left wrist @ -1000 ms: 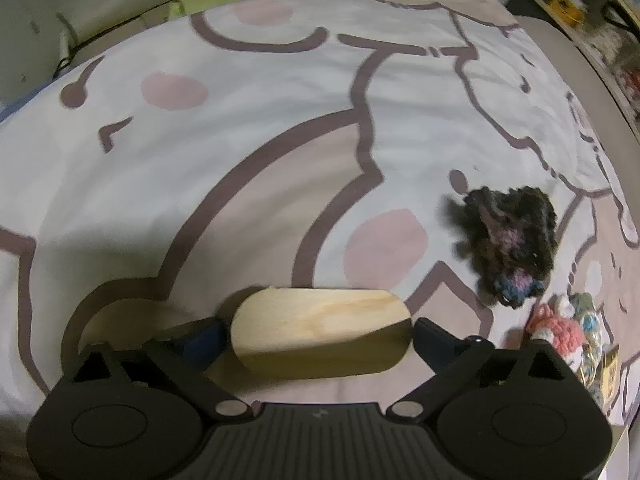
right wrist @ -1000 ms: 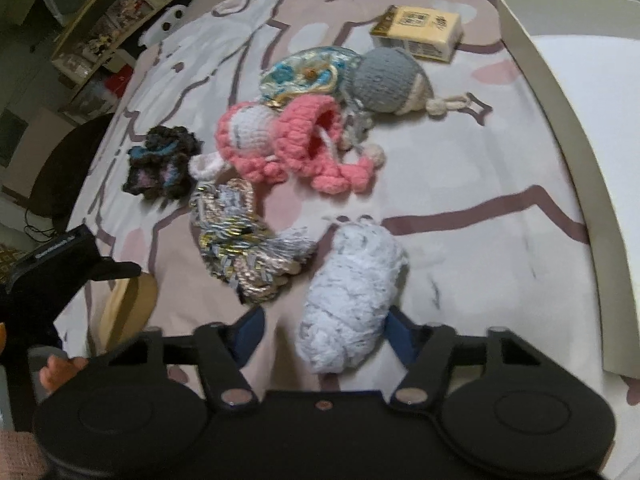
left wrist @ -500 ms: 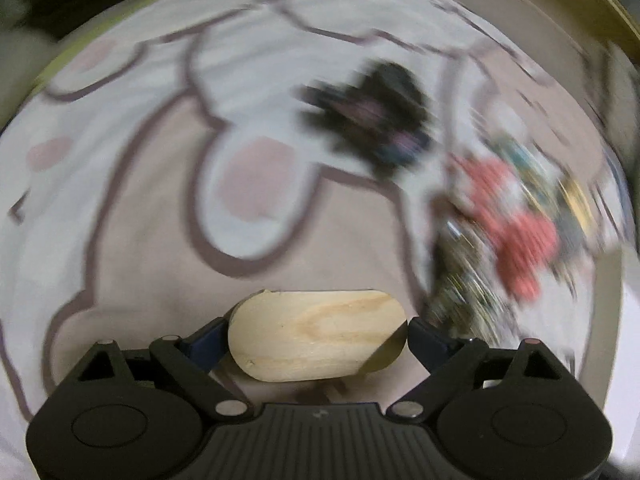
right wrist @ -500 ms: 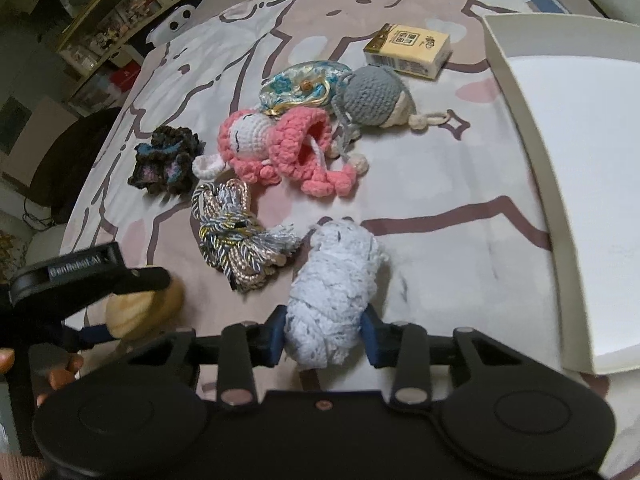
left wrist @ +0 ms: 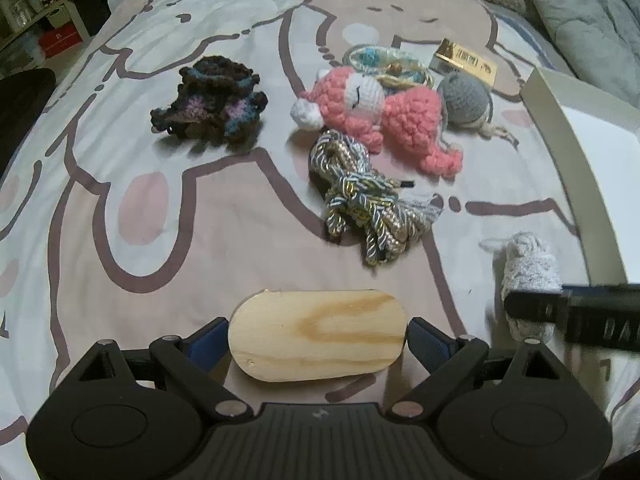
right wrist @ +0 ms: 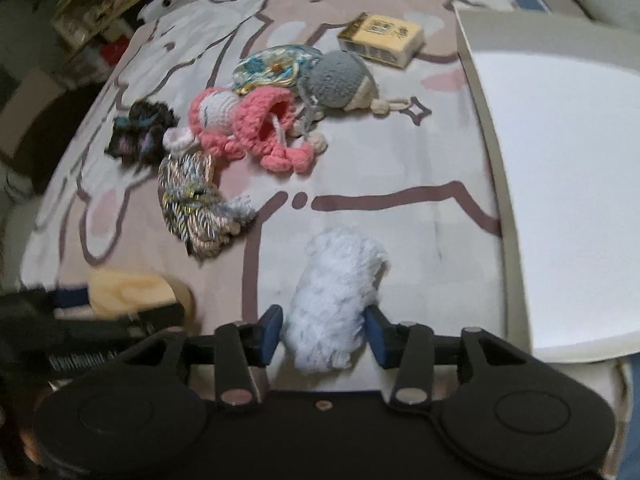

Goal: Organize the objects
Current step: 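Lift the wooden block and white crochet piece and carry both over the white box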

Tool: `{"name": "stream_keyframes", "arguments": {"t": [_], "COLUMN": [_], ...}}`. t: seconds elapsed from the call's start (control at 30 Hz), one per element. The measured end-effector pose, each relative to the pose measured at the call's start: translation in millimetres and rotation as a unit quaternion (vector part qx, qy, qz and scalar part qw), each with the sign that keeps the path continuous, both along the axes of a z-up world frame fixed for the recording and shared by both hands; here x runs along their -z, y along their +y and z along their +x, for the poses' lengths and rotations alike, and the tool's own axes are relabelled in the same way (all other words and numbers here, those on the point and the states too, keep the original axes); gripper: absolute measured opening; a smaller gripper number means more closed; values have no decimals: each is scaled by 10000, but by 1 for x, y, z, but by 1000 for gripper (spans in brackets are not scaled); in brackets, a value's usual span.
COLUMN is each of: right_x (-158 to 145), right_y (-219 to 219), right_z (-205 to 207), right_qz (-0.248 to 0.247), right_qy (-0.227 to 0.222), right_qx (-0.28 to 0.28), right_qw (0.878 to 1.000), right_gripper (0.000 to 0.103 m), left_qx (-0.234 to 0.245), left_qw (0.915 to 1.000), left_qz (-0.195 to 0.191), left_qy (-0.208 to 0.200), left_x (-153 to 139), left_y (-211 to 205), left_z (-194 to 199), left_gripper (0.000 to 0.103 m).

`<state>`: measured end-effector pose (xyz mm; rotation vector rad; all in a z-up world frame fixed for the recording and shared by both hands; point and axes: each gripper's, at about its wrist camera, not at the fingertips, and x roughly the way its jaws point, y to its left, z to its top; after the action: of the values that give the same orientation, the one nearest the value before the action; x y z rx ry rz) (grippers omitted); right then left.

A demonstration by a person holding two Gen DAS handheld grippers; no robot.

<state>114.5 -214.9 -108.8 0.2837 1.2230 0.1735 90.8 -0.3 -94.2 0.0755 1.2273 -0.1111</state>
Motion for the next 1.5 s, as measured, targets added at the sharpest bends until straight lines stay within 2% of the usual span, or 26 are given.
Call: {"name": "stream_keyframes", "arguments": {"t": [0.13,0.2,0.37,0.57,0.77,1.03,1.13,1.23,1.5], "right_x": [10,12,9,8,8,8,8,9,8], "right_y": [-3,-1,6,6,7,7,7,8,8], "right_z": [6,5,3,3,2,2,3,3,3], "right_qz": [105,127,-13,-22,-49,-72,-84,-106,-143], "right_qy": [241,303,218,204,195,193,188,181,156], "right_qx": [145,83,-117,-136,-143,-152,-160,-171,-201], "right_qw": [9995,9994,9997,9997,9997,9997,9997,9996,9996], "right_gripper": [50,46,40,38,38,38,39,39,38], "left_qx": [35,22,36,151,35,-271,-648,-881,-812], "left_qw": [9999,9999,9999,9996,9993,9988,9958,9939,9951], "left_qz": [77,88,99,139,232,-127,-345,-405,-360], "left_qy": [57,71,87,202,278,378,545,533,434], "left_x": [6,7,7,10,17,17,21,21,16], "left_y": [-2,-2,-3,-5,-3,3,11,15,11], "left_z": [1,0,0,0,3,6,8,9,5], "left_gripper": [95,95,95,95,95,97,97,97,93]}}
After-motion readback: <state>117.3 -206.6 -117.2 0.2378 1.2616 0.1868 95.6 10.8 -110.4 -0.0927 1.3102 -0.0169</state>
